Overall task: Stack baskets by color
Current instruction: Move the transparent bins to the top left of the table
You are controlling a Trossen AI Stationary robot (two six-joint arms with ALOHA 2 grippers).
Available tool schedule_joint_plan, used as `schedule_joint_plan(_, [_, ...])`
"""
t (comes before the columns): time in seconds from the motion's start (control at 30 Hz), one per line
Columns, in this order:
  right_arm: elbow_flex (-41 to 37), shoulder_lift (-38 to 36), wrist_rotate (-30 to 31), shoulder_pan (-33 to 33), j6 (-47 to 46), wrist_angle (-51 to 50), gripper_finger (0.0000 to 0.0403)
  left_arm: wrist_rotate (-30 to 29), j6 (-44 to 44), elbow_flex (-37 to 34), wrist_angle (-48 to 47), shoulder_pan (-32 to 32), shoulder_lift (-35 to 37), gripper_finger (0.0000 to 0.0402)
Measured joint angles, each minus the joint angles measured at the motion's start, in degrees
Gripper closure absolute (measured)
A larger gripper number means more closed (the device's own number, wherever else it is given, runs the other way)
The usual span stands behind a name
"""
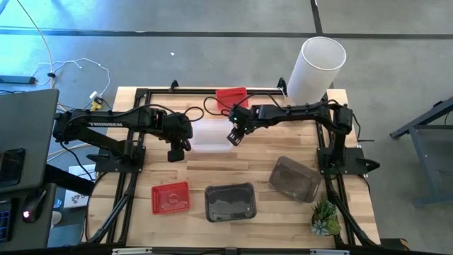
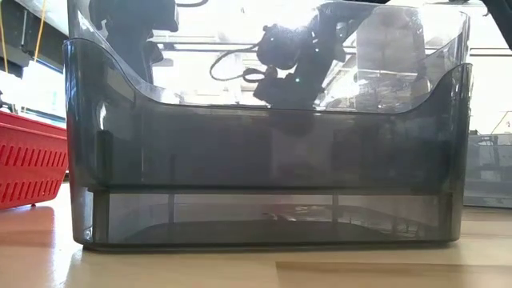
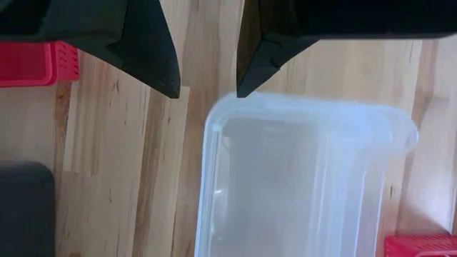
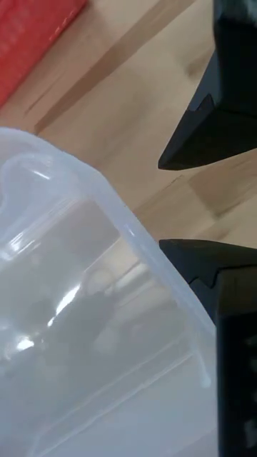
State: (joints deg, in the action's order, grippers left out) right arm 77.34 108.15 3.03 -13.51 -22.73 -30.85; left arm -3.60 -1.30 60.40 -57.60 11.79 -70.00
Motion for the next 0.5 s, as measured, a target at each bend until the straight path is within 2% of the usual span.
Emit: schedule_joint_plan(0.5, [0.0,2.9,-0.6,2.8,-3.1,14.7,0.0247,0.0,0.0,0.0,-1.0,0.0,0.0,0.0277])
